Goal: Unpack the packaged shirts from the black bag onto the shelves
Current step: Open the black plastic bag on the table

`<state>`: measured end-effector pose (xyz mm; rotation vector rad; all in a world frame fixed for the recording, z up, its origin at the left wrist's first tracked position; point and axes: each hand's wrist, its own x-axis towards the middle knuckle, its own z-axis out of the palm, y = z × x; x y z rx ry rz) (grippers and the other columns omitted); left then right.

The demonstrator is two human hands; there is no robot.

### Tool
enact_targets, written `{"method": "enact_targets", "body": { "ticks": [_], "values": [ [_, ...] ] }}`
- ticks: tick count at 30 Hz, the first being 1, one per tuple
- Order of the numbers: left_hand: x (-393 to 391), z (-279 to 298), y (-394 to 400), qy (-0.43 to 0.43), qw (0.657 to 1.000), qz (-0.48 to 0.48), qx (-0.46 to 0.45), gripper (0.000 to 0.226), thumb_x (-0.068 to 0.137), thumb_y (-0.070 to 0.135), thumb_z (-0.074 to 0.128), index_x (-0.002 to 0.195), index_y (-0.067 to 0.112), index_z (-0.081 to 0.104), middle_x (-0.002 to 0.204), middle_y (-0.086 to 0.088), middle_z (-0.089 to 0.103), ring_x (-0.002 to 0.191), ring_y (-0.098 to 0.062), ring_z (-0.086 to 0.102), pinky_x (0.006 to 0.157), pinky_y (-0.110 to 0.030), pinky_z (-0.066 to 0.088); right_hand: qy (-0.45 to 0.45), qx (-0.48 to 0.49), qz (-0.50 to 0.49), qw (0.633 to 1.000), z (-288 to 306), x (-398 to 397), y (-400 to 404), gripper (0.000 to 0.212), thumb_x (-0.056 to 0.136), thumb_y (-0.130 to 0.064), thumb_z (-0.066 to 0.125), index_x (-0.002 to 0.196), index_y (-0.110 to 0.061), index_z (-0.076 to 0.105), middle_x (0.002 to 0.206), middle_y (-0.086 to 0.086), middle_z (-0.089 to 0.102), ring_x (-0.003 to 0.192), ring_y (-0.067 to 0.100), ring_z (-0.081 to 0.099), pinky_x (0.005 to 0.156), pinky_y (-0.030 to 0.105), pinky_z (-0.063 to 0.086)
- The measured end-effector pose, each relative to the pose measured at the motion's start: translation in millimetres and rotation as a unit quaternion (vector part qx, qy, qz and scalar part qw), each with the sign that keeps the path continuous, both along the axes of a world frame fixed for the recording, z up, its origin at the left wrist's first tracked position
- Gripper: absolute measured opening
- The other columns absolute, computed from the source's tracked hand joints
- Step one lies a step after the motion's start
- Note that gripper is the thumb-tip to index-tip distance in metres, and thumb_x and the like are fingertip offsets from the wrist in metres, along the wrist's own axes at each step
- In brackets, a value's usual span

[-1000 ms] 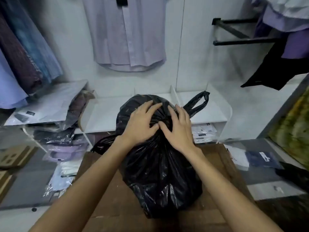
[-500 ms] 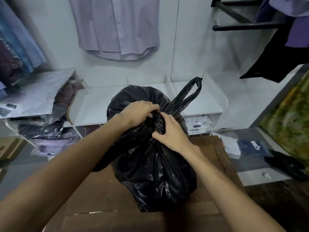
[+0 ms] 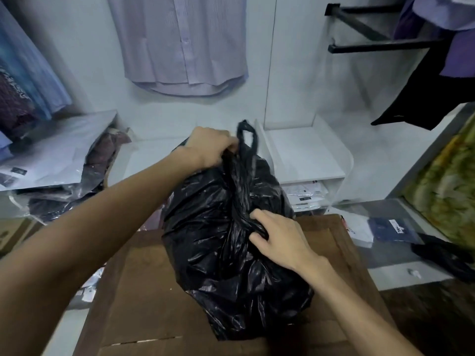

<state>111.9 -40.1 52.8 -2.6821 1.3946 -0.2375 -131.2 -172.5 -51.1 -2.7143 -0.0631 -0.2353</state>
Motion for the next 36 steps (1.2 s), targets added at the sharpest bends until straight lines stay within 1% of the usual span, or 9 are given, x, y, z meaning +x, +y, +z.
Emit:
{"method": "enact_targets", "body": {
  "ticks": [4,8,14,22,25,27,29,32,36],
  "values": [
    [-23,-8,6,0.135,0.972,-0.162,0.108,0.051,0.084,0.039,0.069,0.133,0.044,0.056,0.134,0.011,0.054,0.12,-0.012,0.055,0.09,-0.038,0.05,-0.006,0.08,0.028,0.996,14,22,2,0.035,0.083,-0.048,0.062,0.082,-0.016,0.048,0.088,-0.005,0.046,0.086,0.015,0.046,0.074,0.034,0.04],
    [-4,-1,0,0.123,0.98,-0.151,0.046,0.037,0.084,0.011,0.066,0.118,0.024,0.071,0.111,-0.004,0.069,0.108,-0.028,0.064,0.089,-0.041,0.051,-0.006,0.041,0.079,0.996,23,37,19,0.032,0.085,-0.046,0.05,0.07,-0.023,0.034,0.072,-0.003,0.038,0.067,0.013,0.042,0.062,0.039,0.039],
    [48,5,9,0.173,0.98,-0.002,-0.098,0.027,0.086,0.007,0.057,0.11,0.018,0.061,0.091,-0.009,0.067,0.088,-0.031,0.06,0.078,-0.037,0.047,-0.011,-0.026,0.074,0.997,22,37,15,0.026,0.084,-0.044,0.043,0.071,-0.024,0.034,0.076,-0.002,0.039,0.062,0.014,0.039,0.058,0.039,0.043],
    [58,-40,24,0.368,0.831,0.145,-0.392,0.022,0.085,0.005,0.057,0.099,0.021,0.051,0.074,-0.001,0.058,0.064,-0.017,0.049,0.06,-0.027,0.038,0.011,-0.126,0.101,0.987,16,30,9,0.018,0.087,-0.041,0.048,0.08,-0.024,0.049,0.088,-0.009,0.036,0.073,0.01,0.042,0.056,0.031,0.036],
    [53,-40,21,0.257,0.886,0.109,-0.37,0.019,0.086,0.014,0.057,0.101,0.016,0.045,0.087,-0.005,0.056,0.077,-0.024,0.052,0.063,-0.03,0.037,0.027,-0.115,0.11,0.987,22,31,17,0.021,0.088,-0.045,0.05,0.101,-0.029,0.049,0.098,-0.012,0.051,0.094,0.014,0.054,0.068,0.033,0.043],
    [47,-34,18,0.203,0.935,0.03,-0.289,0.023,0.083,0.023,0.054,0.103,0.018,0.044,0.097,-0.007,0.051,0.087,-0.031,0.053,0.073,-0.036,0.04,0.098,-0.03,0.055,0.993,27,33,20,0.051,0.089,-0.065,0.053,0.129,-0.036,0.042,0.11,-0.007,0.069,0.113,0.012,0.063,0.084,0.035,0.05],
    [39,-23,17,0.169,0.958,-0.01,-0.23,0.03,0.085,0.034,0.05,0.111,0.019,0.05,0.098,-0.006,0.052,0.089,-0.03,0.054,0.081,-0.038,0.044,0.095,-0.055,0.024,0.994,28,36,21,0.082,0.085,-0.087,0.036,0.152,-0.04,0.03,0.103,0.0,0.076,0.112,0.008,0.066,0.086,0.034,0.051],
    [41,-5,19,0.149,0.954,0.046,-0.255,0.026,0.095,0.024,0.046,0.112,0.011,0.06,0.096,-0.019,0.066,0.093,-0.038,0.061,0.082,-0.04,0.046,0.03,-0.183,0.13,0.974,25,43,32,0.072,0.093,-0.08,0.016,0.152,-0.046,0.038,0.091,0.001,0.075,0.094,0.021,0.071,0.069,0.034,0.043],
    [51,18,33,0.265,0.905,0.159,-0.291,0.016,0.105,0.014,0.048,0.103,0.002,0.059,0.101,-0.017,0.069,0.094,-0.028,0.065,0.075,-0.031,0.043,0.09,-0.214,0.279,0.932,22,51,54,0.043,0.098,-0.05,0.054,0.142,-0.047,0.053,0.118,-0.004,0.074,0.109,0.024,0.068,0.078,0.036,0.049]
  ]
}}
